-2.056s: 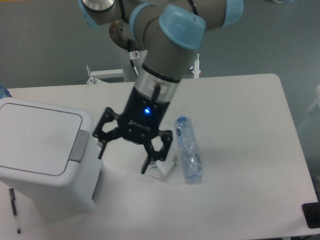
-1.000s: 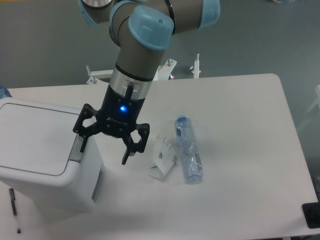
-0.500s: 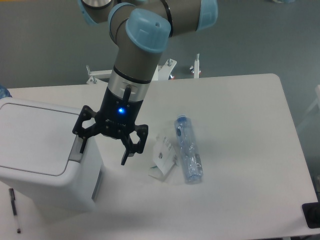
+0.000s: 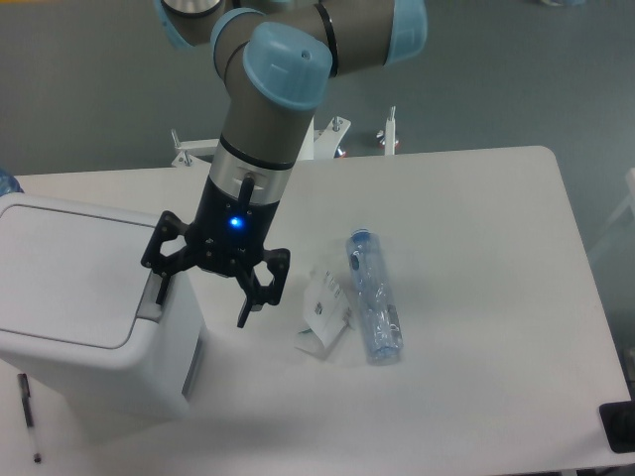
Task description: Open the trash can
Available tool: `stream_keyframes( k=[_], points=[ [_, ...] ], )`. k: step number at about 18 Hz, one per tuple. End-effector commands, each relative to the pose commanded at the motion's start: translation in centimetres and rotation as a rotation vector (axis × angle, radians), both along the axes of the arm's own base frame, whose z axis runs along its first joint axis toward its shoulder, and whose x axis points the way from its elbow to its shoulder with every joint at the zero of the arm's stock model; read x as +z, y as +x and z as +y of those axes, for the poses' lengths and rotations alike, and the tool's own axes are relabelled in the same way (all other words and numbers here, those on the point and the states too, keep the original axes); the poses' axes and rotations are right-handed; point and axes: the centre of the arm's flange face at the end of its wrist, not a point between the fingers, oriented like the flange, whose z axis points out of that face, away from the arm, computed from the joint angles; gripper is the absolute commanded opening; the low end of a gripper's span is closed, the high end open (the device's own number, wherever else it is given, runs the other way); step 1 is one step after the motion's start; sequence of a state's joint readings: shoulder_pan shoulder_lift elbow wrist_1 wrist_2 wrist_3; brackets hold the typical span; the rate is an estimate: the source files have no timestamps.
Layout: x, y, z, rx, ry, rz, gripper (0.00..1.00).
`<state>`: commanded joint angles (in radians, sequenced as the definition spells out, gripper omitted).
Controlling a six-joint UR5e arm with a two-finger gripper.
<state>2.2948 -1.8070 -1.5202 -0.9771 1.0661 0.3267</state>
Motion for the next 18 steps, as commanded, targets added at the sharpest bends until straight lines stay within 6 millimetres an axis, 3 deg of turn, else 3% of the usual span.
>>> stream_keyframes(
  k=[8, 13, 17, 18],
  points=[
    [0.1, -0.1, 0.1, 0.001, 0.001, 0.003, 1.0],
    [1.8, -0.5, 0.6, 0.0, 0.032, 0.028, 1.0],
    [3.3, -2.0, 0.6, 0.018, 0.06, 0.053, 1.0],
    [3.5, -3.4, -0.1, 0.042, 0.061, 0.058, 1.0]
  ],
)
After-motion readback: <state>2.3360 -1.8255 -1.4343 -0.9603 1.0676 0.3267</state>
